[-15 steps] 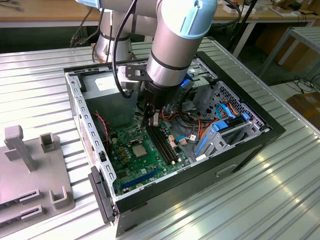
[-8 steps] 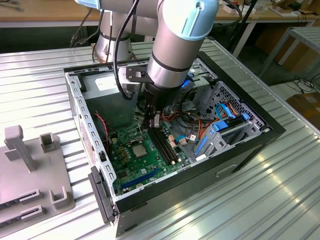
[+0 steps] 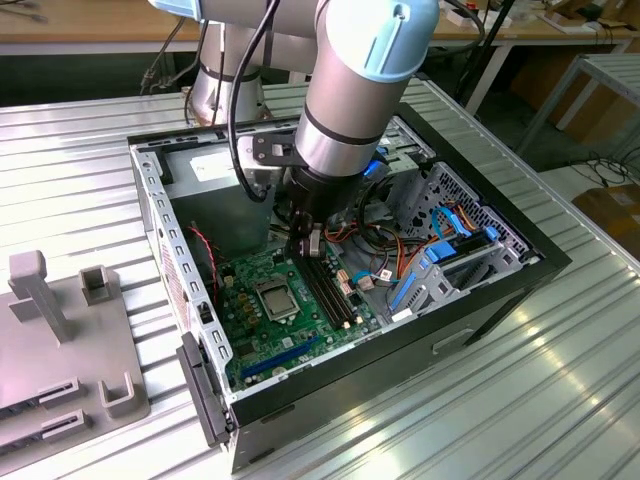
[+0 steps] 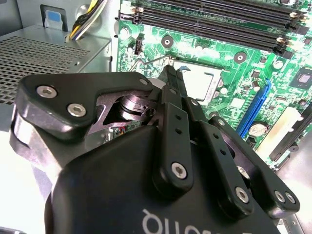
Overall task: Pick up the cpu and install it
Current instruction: 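Close the cpu cover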
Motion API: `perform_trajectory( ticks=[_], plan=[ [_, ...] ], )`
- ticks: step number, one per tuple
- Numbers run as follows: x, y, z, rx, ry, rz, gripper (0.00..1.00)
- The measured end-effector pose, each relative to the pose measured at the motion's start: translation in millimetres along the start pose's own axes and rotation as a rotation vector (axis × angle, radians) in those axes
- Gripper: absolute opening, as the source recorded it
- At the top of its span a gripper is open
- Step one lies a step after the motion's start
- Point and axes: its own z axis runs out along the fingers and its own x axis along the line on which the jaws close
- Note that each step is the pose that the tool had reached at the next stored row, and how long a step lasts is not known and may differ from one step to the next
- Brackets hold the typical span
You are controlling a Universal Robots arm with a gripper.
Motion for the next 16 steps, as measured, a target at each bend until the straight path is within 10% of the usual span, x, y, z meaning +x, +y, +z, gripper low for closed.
perform_trajectory(
  ticks=[16],
  plan=[
    [8.0,5.9,0.4,0.0019,0.0058,-0.001,0.11]
  ],
)
